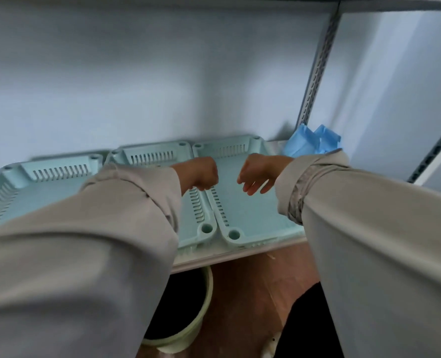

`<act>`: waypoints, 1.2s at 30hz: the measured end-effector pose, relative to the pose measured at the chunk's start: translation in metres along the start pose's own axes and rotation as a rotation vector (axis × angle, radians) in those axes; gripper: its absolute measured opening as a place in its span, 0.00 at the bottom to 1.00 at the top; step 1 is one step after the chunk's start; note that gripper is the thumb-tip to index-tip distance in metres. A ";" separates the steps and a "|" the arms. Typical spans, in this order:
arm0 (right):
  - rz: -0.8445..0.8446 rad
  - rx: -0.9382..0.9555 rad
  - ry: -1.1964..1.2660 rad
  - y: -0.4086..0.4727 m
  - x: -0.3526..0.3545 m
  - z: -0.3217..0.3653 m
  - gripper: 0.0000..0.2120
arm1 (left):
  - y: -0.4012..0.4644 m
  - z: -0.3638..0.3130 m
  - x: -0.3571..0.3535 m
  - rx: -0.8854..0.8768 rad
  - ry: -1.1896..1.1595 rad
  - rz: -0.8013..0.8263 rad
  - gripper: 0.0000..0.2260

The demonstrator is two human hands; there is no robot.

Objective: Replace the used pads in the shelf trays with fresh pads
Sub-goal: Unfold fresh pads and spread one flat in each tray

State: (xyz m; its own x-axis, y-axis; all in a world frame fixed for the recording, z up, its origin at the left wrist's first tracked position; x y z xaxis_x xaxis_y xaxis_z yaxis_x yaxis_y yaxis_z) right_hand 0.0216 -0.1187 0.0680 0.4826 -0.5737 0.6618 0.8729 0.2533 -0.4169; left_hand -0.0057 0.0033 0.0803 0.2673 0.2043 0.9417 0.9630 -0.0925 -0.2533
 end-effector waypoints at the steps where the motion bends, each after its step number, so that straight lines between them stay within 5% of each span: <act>1: -0.021 -0.006 0.009 0.001 0.009 -0.005 0.16 | 0.007 -0.008 0.003 -0.019 0.026 -0.025 0.14; 15: -0.412 -0.100 -0.147 0.051 0.075 -0.107 0.09 | 0.122 -0.076 -0.049 -0.140 0.081 -0.049 0.19; 20: -0.574 -0.083 -0.102 0.083 0.112 -0.127 0.18 | 0.179 -0.099 -0.062 -0.154 0.027 -0.041 0.24; 29: -0.954 -0.163 -0.239 0.124 0.160 -0.150 0.28 | 0.237 -0.101 -0.109 -0.096 0.119 0.087 0.51; 36: -0.910 -0.330 -0.169 0.145 0.180 -0.180 0.35 | 0.244 -0.101 -0.118 -0.094 0.243 0.157 0.37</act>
State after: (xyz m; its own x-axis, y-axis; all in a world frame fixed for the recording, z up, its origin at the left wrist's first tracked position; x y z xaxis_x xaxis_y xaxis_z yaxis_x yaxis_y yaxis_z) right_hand 0.2223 -0.3257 0.0147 -0.3377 -0.3168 0.8863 0.8654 -0.4748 0.1600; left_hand 0.1946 -0.1415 -0.0705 0.3856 -0.0579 0.9209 0.8999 -0.1968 -0.3892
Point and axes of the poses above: each hand's wrist, its own y-axis towards the middle knuckle, its own x-axis out of the back of the hand, z = x × y, the point moved 8 cm from there along y, towards the middle knuckle, and after that the axes turned 5 degrees about y, right-handed, at the moved point
